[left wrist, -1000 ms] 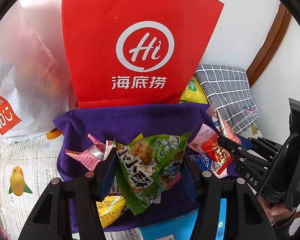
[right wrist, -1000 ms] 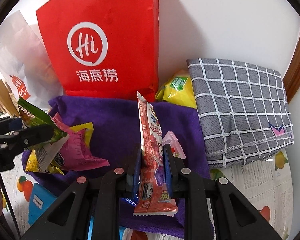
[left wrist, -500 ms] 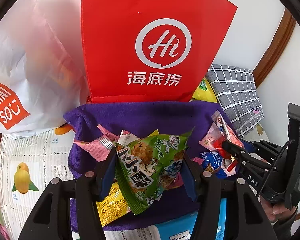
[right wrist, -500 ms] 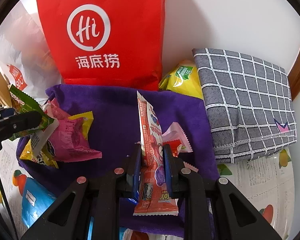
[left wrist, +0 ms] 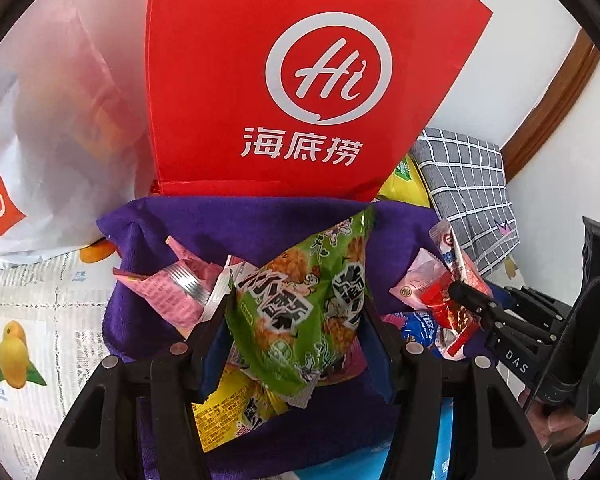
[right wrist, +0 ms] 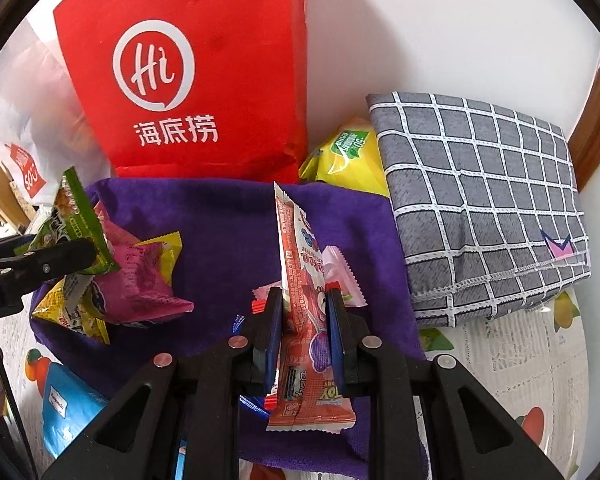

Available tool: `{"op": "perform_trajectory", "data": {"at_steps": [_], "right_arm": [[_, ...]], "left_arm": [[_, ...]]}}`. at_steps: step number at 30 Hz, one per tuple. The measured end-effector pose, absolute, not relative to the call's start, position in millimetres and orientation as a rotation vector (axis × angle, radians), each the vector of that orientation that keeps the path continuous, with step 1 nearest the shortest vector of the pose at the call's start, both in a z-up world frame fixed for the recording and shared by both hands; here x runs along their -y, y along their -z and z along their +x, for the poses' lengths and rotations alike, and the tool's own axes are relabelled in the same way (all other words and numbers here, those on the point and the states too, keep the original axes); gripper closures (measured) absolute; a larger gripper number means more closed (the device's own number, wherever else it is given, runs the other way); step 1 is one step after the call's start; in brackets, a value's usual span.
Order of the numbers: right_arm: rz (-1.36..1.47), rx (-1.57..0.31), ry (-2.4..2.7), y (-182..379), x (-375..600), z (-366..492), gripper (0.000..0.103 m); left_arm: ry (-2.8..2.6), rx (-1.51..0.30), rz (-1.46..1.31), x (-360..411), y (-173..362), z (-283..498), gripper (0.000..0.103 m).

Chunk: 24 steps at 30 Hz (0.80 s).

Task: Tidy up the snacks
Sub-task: 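Lower the pink stick onto the towel with the right tool while the left tool lowers the green bag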

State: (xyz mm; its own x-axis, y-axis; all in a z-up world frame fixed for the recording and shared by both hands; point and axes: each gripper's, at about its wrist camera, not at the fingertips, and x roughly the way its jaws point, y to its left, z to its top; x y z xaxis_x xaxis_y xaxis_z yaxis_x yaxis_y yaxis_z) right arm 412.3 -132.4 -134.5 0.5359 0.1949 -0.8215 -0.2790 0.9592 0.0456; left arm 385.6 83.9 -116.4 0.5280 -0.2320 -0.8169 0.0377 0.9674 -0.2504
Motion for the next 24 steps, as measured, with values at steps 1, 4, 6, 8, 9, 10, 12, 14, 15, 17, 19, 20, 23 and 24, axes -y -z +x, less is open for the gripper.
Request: {"op": "perform_trajectory", "data": {"at_steps": [1, 4, 6, 8, 9, 10, 12, 14, 15, 17, 19, 20, 23, 24], "right_arm": [[-0.089, -0.968, -0.287, 135.1, 132.8, 412.4, 0.082], [-0.081, -0.978, -0.293, 138.0, 132.6, 413.0, 0.082], [-0.091, -0.976, -0.292, 140.4, 131.0, 413.9, 0.082], [-0.096, -0.975, -0.294, 140.3, 130.1, 413.4, 0.081], [-0.098, -0.974, -0.296, 140.2, 129.7, 413.2, 0.081], [-0.099, -0.974, -0.298, 140.3, 129.5, 413.5, 0.081], [-0.094, -0.974, -0.299, 140.5, 129.1, 414.2, 0.081], [-0.088, -0.974, -0.299, 140.4, 130.1, 415.7, 0.081], [-0.085, -0.972, -0.296, 139.2, 131.0, 415.5, 0.081], [-0.081, -0.969, -0.289, 136.9, 133.0, 414.1, 0.081], [-0.081, -0.971, -0.289, 137.1, 133.9, 413.9, 0.081], [-0.083, -0.973, -0.29, 137.6, 133.5, 413.6, 0.081], [-0.094, -0.974, -0.288, 140.9, 131.2, 413.9, 0.081], [-0.099, -0.973, -0.289, 141.8, 130.3, 414.0, 0.081]], "left_arm": [[0.164, -1.003, -0.211, -83.6, 116.7, 385.7, 0.046], [0.169, -1.0, -0.2, -79.7, 117.2, 387.0, 0.046], [0.172, -0.999, -0.191, -77.1, 116.9, 387.6, 0.046], [0.175, -1.003, -0.188, -75.6, 116.9, 388.7, 0.046], [0.178, -1.006, -0.189, -74.4, 117.1, 389.4, 0.046], [0.189, -1.008, -0.194, -72.8, 117.1, 389.3, 0.046], [0.221, -1.009, -0.193, -68.1, 116.7, 387.3, 0.046], [0.224, -1.009, -0.162, -61.8, 118.4, 387.2, 0.046], [0.217, -1.009, -0.146, -59.5, 120.2, 388.6, 0.046], [0.21, -1.013, -0.159, -59.9, 123.9, 392.4, 0.045], [0.211, -1.022, -0.185, -63.2, 125.2, 394.6, 0.045], [0.212, -1.024, -0.193, -64.5, 125.4, 394.7, 0.045], [0.214, -1.025, -0.194, -65.1, 125.6, 393.0, 0.044], [0.214, -1.024, -0.19, -64.6, 125.5, 392.2, 0.044]]}}
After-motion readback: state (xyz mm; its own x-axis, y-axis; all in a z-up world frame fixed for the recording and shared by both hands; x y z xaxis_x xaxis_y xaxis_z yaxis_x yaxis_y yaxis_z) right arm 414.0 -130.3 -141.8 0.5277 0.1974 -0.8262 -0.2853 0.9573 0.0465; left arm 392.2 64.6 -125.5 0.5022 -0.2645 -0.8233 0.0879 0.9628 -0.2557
